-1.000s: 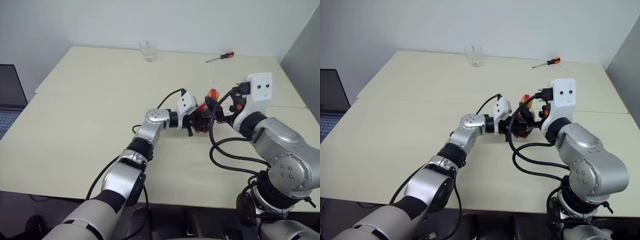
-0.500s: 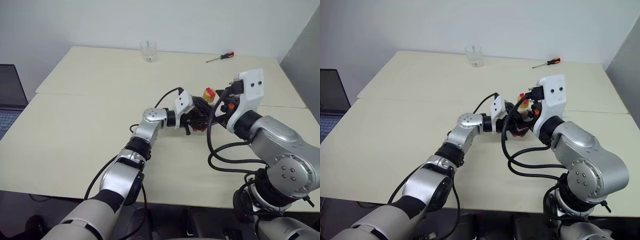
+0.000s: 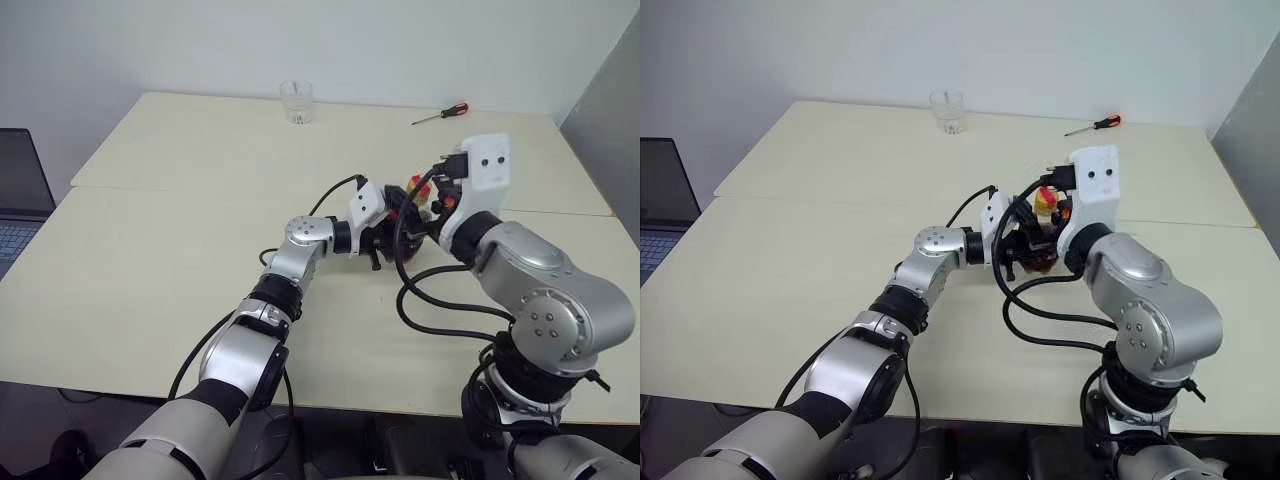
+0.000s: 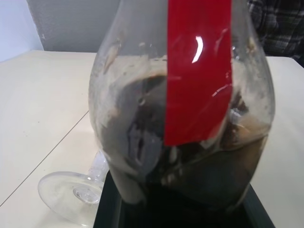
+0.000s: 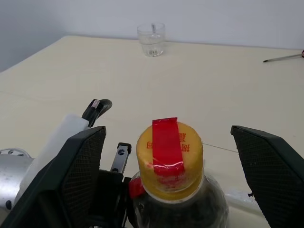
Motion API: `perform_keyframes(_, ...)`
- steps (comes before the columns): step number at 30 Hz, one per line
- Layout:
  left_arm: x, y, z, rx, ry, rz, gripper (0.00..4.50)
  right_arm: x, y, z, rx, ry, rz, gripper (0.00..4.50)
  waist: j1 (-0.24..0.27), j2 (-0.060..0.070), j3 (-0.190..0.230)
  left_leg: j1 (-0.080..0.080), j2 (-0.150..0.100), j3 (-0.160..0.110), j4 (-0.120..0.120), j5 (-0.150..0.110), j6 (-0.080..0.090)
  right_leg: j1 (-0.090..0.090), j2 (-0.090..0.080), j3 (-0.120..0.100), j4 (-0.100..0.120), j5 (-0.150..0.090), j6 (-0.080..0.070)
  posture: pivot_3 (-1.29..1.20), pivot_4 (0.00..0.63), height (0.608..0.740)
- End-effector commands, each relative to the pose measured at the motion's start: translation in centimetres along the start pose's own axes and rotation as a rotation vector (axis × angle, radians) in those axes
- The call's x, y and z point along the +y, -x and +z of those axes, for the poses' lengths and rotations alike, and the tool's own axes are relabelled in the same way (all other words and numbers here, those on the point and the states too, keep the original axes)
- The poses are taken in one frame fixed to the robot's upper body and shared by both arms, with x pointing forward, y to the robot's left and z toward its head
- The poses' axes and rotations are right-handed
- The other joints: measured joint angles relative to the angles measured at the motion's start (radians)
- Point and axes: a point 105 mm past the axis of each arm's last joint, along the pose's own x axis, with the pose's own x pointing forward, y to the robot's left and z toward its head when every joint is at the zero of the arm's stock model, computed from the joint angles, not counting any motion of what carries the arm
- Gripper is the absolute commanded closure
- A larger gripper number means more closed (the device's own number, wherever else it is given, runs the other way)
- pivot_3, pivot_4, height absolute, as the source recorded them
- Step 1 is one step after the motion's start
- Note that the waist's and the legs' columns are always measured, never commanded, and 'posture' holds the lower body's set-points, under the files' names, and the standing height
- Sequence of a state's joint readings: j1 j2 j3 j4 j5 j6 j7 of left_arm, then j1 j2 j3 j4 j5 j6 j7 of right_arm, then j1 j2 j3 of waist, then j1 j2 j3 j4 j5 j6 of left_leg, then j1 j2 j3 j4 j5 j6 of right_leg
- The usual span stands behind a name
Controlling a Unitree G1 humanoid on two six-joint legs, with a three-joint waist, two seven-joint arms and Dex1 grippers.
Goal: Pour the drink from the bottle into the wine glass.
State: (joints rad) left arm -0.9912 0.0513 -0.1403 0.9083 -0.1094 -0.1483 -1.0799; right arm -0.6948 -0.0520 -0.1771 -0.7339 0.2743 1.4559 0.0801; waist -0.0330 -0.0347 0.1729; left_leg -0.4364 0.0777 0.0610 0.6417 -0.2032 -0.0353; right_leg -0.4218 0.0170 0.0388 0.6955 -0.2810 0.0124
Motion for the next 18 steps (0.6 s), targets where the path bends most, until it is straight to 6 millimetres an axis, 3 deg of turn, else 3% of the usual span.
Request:
perform_keyframes(1,0.1,-0.5,2.4,-0.066,-0.078,-0.004,3.73,-0.1,-0.1,1.7,-0.072,0.011,-0.018,0.0,0.0,0.0,0.0,0.0,0.0,0.0,0.0,0.0,0.0,0.0,0.0,0.0,0.0,0.0,0.0,0.0,0.15,0.74)
perform_keyframes(10,0.2,-0.5,2.4,-0.066,-0.077,0.003,3.73,-1.4,-1.1,2.1,-0.077,0.022,-0.085,0.0,0.0,0.0,0.0,0.0,0.0,0.001,0.0,0.0,0.0,0.0,0.0,0.0,0.0,0.0,0.0,0.0,0.15,0.74)
perform_keyframes(18,0.4,-0.3,2.3,-0.061,-0.077,0.014,3.73,-2.1,-0.8,1.9,-0.08,-0.004,-0.101,0.0,0.0,0.0,0.0,0.0,0.0,0.001,-0.001,0.0,0.0,0.0,0.0,0.0,-0.001,0.0,0.0,0.0,0.15,0.74)
